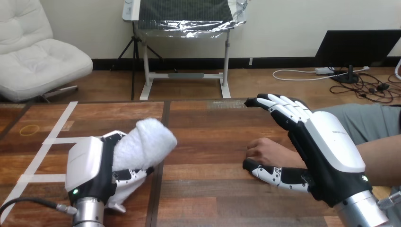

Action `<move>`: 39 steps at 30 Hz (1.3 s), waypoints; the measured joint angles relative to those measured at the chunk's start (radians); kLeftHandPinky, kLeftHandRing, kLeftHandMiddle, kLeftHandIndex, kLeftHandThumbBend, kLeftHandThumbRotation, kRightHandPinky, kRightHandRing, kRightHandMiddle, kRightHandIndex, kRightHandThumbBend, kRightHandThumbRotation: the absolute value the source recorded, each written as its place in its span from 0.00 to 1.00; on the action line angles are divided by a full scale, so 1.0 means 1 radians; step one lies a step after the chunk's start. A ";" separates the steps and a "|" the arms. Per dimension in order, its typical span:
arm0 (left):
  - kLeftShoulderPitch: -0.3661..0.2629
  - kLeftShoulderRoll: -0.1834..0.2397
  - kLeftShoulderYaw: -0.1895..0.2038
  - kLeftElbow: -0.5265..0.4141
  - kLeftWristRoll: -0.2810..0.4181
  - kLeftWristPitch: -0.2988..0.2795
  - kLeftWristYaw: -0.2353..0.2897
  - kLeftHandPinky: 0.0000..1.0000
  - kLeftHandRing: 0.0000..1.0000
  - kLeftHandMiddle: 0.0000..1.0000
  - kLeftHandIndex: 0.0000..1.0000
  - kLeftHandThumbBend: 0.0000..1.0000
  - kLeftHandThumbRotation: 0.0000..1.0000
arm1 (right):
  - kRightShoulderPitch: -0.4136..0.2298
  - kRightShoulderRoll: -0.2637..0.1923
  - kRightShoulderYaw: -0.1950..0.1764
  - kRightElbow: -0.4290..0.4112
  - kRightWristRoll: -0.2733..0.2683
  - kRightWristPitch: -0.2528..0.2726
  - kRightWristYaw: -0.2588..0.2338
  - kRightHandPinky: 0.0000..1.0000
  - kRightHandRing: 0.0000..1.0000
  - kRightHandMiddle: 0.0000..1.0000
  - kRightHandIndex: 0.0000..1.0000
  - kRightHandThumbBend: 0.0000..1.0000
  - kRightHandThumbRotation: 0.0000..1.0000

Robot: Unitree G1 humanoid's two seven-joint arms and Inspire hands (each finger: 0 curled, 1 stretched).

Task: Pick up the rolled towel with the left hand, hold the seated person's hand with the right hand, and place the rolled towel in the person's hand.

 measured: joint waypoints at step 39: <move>0.324 -0.272 0.061 -0.438 -0.493 -0.158 -0.466 0.41 0.39 0.40 0.48 0.72 0.14 | 0.001 0.000 -0.006 0.005 -0.004 0.007 0.000 0.92 0.95 0.92 0.85 0.59 0.13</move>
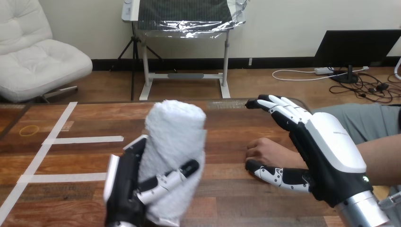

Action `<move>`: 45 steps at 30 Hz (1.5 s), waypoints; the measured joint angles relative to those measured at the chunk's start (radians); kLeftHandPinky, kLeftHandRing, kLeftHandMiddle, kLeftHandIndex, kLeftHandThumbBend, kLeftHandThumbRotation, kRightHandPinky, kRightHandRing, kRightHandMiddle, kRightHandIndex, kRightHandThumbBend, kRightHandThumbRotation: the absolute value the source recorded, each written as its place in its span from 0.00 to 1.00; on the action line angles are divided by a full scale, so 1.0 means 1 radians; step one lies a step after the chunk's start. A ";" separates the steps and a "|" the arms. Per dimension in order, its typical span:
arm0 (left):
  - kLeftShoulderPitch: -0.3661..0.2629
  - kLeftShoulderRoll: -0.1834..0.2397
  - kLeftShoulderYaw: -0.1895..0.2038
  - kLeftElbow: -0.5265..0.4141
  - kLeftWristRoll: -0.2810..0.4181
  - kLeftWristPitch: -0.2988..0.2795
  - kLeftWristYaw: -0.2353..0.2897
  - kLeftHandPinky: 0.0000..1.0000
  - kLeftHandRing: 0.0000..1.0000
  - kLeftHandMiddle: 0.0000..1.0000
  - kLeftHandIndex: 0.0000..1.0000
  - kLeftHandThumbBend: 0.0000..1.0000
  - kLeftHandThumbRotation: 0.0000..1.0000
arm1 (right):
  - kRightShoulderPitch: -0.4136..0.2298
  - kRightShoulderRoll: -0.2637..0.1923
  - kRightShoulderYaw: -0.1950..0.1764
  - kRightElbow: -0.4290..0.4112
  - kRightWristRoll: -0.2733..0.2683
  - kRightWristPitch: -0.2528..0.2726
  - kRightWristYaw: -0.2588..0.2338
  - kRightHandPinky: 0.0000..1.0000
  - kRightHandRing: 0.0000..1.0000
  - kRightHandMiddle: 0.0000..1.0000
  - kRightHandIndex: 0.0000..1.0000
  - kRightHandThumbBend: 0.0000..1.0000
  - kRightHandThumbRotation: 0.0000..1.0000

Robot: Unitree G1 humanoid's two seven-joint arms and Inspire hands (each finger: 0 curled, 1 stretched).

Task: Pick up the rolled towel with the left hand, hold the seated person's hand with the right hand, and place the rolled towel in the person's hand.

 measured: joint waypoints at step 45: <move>0.073 -0.032 -0.011 -0.146 0.217 -0.027 -0.016 0.33 0.36 0.41 0.49 0.67 0.25 | -0.020 -0.131 -0.100 -0.043 -0.055 0.153 0.164 0.84 0.92 0.91 0.84 0.76 0.10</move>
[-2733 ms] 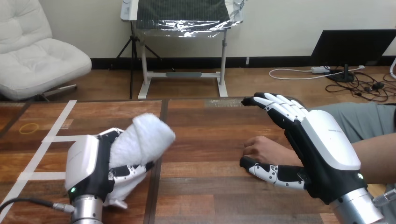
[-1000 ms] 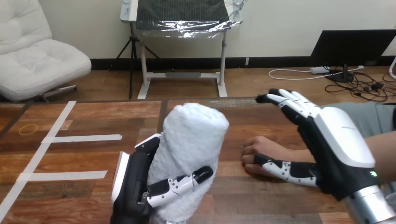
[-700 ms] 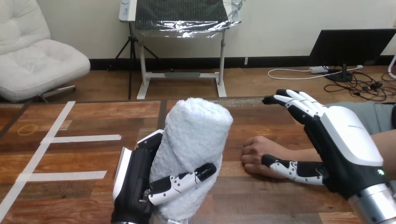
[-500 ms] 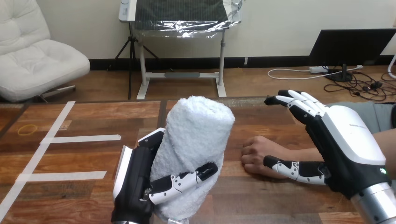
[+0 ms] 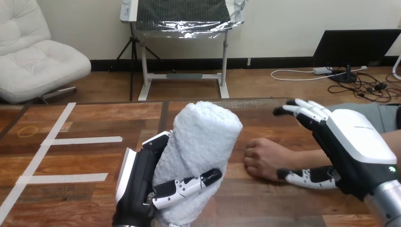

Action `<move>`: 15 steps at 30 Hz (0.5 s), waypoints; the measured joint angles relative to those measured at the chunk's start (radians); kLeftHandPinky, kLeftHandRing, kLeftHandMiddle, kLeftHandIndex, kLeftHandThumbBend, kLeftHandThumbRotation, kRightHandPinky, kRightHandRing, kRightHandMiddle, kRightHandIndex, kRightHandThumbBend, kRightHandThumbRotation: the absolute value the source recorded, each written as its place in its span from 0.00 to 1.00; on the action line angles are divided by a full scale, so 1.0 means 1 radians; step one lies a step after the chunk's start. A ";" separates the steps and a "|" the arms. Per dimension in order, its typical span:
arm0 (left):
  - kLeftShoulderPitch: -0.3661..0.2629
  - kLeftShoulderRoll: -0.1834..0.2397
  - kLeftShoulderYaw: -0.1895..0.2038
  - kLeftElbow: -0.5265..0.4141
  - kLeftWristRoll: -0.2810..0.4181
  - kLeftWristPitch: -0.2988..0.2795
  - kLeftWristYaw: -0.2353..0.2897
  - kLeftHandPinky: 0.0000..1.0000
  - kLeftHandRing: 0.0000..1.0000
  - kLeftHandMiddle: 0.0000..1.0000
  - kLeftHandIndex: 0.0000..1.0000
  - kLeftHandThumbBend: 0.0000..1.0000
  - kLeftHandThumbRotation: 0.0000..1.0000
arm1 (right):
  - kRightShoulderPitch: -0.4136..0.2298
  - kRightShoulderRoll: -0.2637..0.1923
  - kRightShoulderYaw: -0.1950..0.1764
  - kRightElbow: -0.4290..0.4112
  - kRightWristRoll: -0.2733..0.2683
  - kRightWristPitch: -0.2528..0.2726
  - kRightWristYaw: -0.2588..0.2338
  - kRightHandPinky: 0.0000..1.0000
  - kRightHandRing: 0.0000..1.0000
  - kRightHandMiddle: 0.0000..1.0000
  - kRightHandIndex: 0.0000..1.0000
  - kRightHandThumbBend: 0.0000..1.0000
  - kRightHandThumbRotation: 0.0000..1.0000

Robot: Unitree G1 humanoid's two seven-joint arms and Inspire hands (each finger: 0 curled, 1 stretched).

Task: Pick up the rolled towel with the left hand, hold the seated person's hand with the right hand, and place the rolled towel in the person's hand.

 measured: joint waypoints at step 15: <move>0.000 0.000 0.003 0.005 -0.021 -0.032 -0.001 0.36 0.38 0.42 0.51 0.65 0.20 | -0.076 -0.073 0.003 0.025 -0.024 0.151 0.149 0.82 0.90 0.89 0.83 0.83 0.00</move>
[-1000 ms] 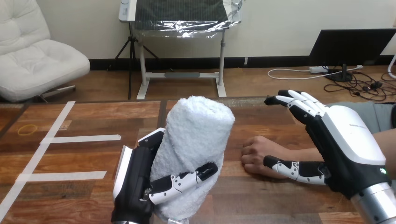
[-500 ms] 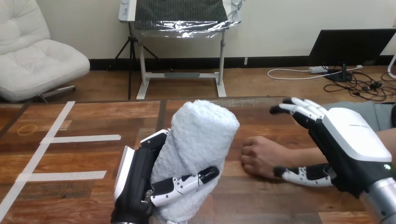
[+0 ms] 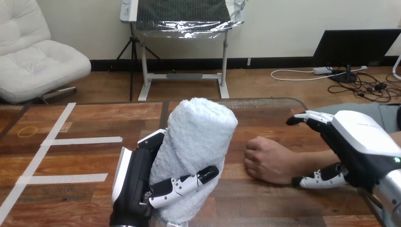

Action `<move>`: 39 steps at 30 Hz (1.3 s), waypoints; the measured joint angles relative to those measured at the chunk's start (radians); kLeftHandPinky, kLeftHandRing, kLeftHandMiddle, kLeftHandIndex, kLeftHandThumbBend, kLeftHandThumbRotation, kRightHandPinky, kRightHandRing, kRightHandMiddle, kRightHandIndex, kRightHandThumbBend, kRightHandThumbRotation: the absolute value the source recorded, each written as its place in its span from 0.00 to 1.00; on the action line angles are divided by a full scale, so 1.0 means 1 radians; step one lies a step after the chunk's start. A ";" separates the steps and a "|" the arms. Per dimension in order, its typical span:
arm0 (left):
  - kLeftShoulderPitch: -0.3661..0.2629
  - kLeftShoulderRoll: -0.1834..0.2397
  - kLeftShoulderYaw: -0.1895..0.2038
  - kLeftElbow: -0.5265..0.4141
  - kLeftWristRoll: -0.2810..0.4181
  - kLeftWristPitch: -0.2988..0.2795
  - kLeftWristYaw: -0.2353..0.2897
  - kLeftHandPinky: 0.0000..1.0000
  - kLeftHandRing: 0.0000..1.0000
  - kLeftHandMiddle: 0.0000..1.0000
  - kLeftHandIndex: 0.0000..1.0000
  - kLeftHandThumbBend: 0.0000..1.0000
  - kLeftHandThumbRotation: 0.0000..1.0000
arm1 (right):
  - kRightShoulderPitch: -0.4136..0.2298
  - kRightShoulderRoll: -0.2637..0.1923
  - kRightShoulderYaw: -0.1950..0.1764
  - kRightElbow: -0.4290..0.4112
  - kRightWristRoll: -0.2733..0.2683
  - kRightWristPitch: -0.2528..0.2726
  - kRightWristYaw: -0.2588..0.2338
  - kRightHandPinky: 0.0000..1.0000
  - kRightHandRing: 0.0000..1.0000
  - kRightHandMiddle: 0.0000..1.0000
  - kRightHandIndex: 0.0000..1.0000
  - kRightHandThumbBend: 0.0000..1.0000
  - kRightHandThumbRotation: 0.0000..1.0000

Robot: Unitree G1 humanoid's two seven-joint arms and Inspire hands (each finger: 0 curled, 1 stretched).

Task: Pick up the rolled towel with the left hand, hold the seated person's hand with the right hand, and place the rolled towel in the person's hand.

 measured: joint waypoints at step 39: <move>-0.227 0.001 0.065 0.233 0.112 0.089 0.073 0.36 0.39 0.42 0.51 0.61 0.14 | -0.117 -0.088 0.077 0.184 -0.048 0.061 0.141 0.85 0.91 0.90 0.85 0.79 0.00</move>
